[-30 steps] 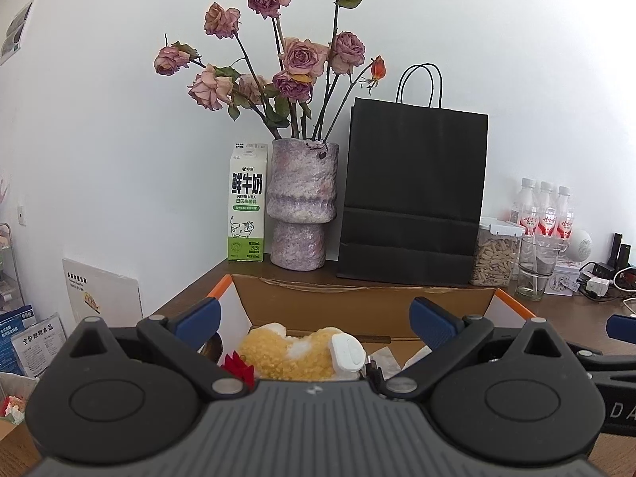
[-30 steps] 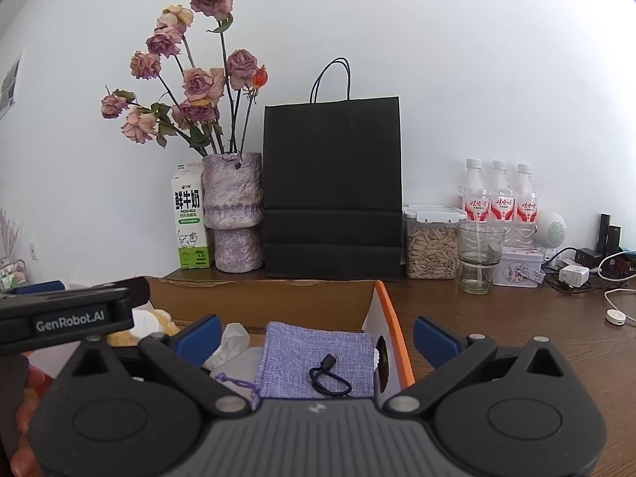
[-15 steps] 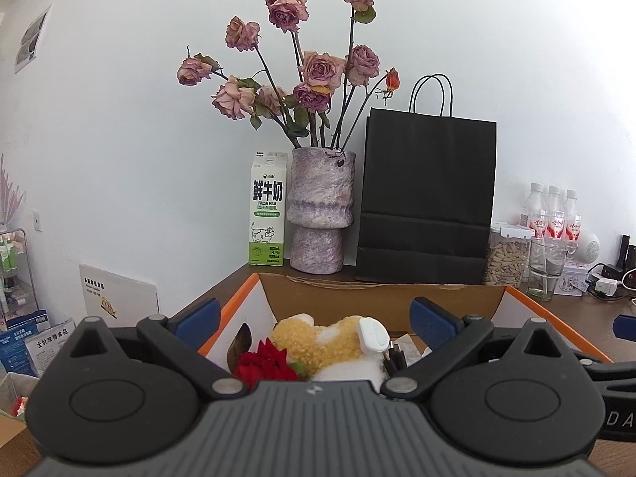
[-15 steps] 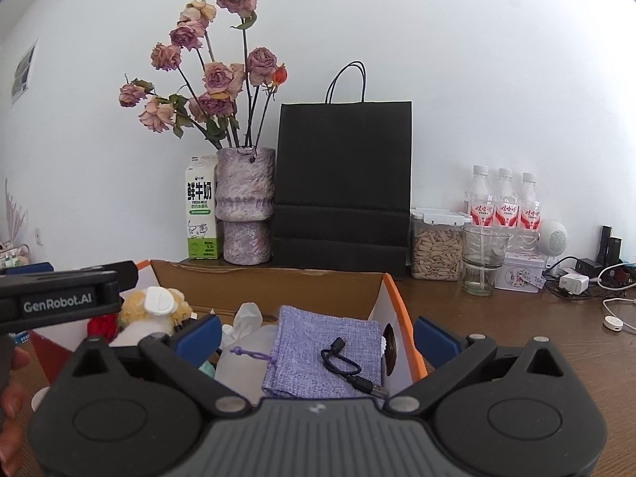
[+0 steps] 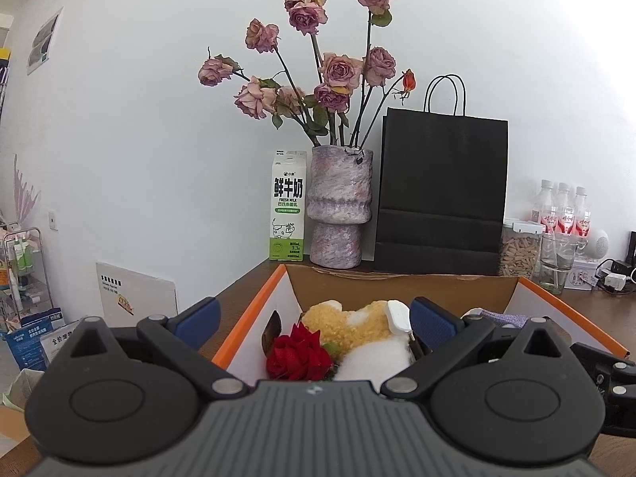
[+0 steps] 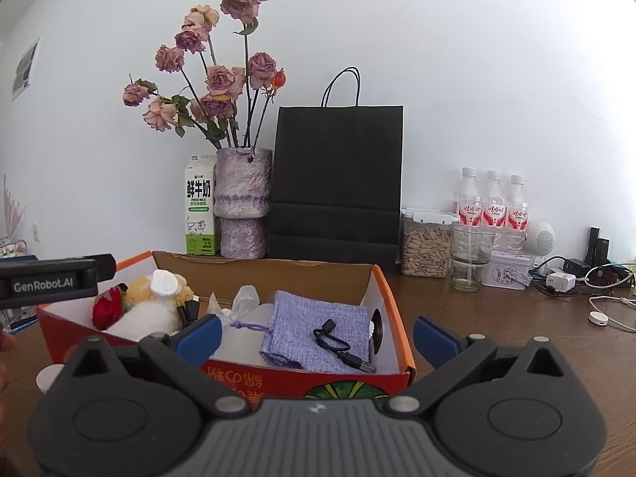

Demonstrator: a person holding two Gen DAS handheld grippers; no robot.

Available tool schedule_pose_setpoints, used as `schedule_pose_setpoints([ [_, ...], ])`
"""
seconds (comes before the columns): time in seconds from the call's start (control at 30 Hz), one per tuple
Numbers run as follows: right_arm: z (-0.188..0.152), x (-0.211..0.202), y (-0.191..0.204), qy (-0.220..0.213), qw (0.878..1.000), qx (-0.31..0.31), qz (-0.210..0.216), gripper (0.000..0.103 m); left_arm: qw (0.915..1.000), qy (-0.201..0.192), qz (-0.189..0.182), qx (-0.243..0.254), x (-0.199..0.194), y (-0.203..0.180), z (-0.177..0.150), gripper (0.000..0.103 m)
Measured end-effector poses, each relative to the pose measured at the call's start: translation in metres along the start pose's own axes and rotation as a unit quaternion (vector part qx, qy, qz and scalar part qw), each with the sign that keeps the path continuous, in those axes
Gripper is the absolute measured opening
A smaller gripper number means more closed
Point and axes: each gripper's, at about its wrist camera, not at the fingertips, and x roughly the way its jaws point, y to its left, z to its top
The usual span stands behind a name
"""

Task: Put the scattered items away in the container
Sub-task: 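Withdraw both tools from the box toward the remaining items, then grasp the large white bottle cap with the left tool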

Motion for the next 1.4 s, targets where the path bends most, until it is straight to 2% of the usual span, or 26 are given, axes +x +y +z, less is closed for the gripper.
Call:
schedule_pose_setpoints([
  [0.47,-0.014,-0.018,-0.003,0.030,0.999,0.001,0.019,0.103,0.9999,0.014,0.001,-0.004,-0.020,0.022,-0.012,0.103],
  [1.03,-0.022,-0.031,-0.002,0.047,0.998,-0.008,0.028,0.103,0.9987,0.041,0.014,0.025,-0.035,0.051,-0.022,0.103],
  [1.2,-0.022,-0.030,0.001,0.053,0.998,-0.016,0.029,0.103,0.9975,0.060,0.013,0.036,-0.036,0.058,-0.025,0.103],
  [1.4,-0.023,-0.027,0.002,0.071,0.997,-0.016,0.030,0.103,0.9941,0.095,-0.006,0.052,-0.033,0.058,-0.029,0.103],
])
